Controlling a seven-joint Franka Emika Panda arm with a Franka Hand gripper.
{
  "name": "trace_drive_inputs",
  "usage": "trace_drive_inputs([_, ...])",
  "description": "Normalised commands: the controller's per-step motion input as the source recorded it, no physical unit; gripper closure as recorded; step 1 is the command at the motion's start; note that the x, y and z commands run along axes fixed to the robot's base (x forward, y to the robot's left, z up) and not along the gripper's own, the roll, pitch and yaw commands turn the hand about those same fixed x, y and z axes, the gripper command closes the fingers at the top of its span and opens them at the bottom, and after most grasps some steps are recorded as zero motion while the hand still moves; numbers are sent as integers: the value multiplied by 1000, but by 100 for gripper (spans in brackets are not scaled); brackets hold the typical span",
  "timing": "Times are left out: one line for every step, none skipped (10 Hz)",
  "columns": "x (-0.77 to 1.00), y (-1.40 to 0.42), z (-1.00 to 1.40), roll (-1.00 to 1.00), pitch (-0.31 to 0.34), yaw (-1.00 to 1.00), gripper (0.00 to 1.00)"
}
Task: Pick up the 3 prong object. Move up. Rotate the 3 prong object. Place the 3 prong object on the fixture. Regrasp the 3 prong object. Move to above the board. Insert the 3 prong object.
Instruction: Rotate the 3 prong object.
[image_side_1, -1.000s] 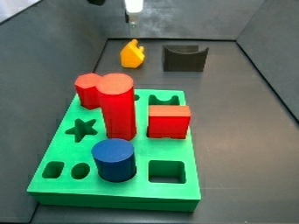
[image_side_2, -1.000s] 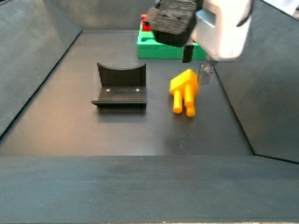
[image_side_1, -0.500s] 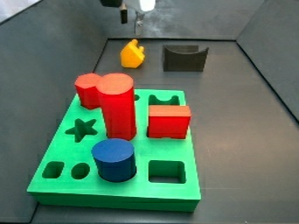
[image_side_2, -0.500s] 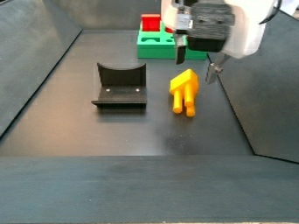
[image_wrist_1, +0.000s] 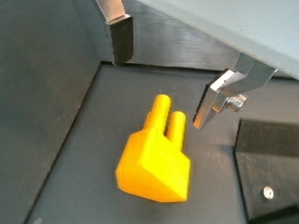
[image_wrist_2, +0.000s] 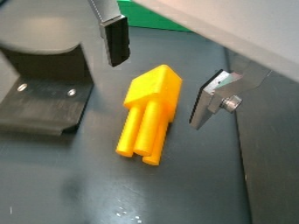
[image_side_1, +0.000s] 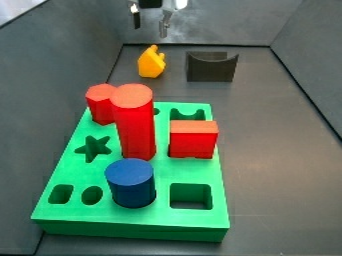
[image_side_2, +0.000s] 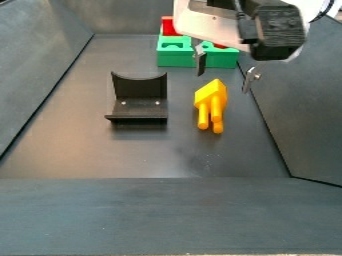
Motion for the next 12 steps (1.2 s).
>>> trace_drive_inputs([40,1,-30,5,-35,1000,0])
trace_drive_inputs([40,1,-30,5,-39,1000,0])
trace_drive_inputs([40,1,-31,6,-46,1000,0])
trace_drive_inputs([39,1,-31,7,-53,1000,0])
trace_drive_inputs([38,1,-32,9,-63,1000,0])
trace_drive_inputs([37,1,-32,11,-78,1000,0])
trace_drive_inputs([36,1,-33,12,-86,859,0])
trace_drive_inputs([33,0,-35,12,-85,536,0])
trace_drive_inputs([31,0,-36,11,-83,333,0])
trace_drive_inputs([28,-1,-38,11,-81,208,0])
trace_drive_inputs([0,0,-1000,0,0,0,0])
trace_drive_inputs([6,0,-1000,0,-7,-32,0])
